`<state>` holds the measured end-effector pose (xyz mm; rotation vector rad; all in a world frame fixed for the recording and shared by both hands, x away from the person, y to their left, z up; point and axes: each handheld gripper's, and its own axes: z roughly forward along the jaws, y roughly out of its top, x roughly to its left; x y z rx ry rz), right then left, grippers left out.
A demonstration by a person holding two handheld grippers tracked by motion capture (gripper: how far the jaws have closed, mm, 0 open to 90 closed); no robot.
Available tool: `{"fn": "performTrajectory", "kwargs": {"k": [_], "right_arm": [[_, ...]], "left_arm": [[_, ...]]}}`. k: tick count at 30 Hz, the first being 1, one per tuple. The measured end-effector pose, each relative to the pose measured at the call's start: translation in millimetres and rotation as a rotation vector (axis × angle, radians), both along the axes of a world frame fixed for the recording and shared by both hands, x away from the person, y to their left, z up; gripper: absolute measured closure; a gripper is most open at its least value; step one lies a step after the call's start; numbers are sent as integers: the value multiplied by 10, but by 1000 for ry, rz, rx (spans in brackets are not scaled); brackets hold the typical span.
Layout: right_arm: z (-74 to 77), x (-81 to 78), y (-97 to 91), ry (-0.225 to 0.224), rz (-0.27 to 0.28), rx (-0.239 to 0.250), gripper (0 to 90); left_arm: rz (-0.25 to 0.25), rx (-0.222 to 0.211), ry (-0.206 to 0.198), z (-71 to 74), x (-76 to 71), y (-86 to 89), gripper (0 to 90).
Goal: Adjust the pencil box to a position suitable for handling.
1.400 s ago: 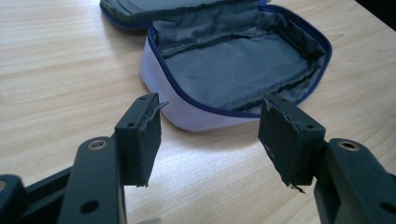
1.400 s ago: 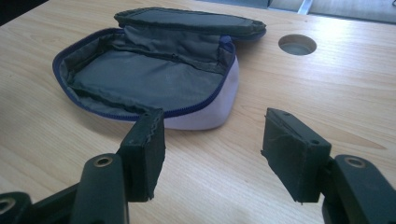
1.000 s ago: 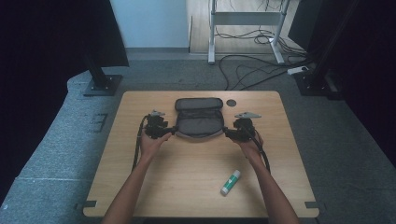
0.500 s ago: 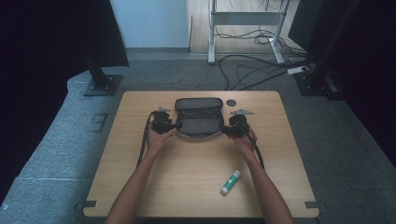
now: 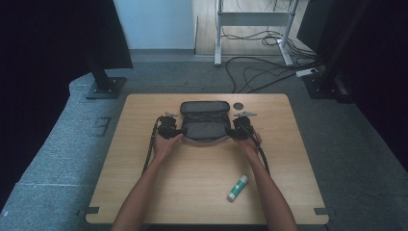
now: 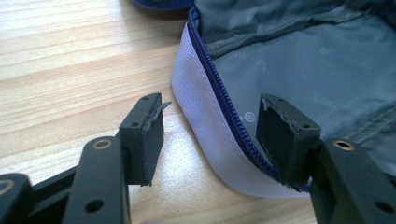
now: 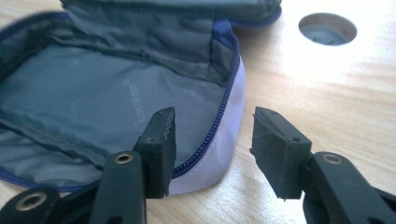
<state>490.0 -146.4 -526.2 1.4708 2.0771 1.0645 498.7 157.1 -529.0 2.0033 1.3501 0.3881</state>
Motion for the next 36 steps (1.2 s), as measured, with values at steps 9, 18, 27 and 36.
{"fn": "performTrajectory", "kwargs": {"k": [9,18,27,36], "right_arm": [[-116,51,32,50,14,18,603],[-118,47,64,50,-5,-38,717],[-97,30,84,26,-18,-50,854],[73,-61,30,-42,-20,-21,865]], "left_arm": [[8,-19,38,-74,42,4,481],[19,-29,39,-67,47,-9,668],[13,-16,11,-40,42,-4,842],[-25,-76,-43,182,-54,42,865]]}}
